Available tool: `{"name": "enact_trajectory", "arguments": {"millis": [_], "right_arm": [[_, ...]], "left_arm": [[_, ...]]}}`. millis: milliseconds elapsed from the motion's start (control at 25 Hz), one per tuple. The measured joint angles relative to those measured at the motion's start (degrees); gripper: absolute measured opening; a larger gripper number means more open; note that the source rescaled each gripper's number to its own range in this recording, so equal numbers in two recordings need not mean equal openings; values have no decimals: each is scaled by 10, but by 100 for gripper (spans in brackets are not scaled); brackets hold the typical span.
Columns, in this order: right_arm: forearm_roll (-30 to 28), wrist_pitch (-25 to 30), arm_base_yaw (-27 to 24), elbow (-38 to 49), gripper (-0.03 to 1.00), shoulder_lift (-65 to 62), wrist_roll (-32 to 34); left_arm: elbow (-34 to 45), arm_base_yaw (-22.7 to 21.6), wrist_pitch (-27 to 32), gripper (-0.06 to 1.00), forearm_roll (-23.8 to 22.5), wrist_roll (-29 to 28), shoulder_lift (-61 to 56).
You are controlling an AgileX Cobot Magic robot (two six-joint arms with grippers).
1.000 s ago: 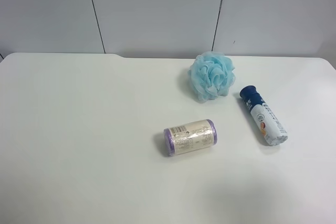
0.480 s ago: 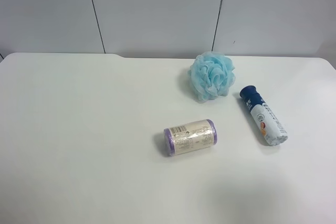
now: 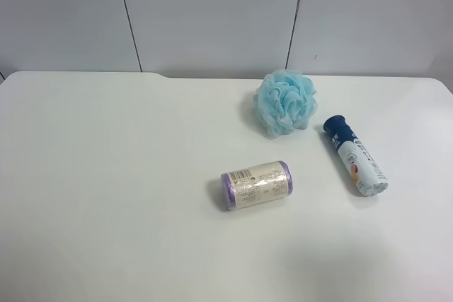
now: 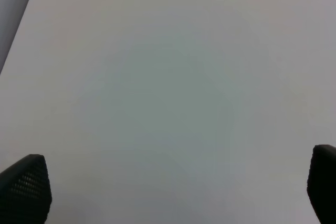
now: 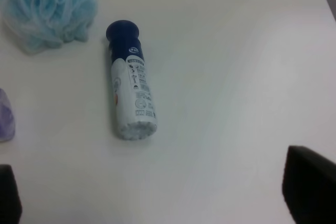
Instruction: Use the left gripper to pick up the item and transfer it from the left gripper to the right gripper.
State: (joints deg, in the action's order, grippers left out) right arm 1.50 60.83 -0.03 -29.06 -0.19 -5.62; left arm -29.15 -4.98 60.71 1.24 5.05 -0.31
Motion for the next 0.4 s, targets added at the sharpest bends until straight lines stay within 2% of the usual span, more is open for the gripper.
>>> {"name": "enact_trajectory", "arguments": {"millis": [400], "right_arm": [[0, 0, 0, 0, 100, 0, 0]], "left_arm": [[0, 0, 0, 100, 0, 0, 0]]}}
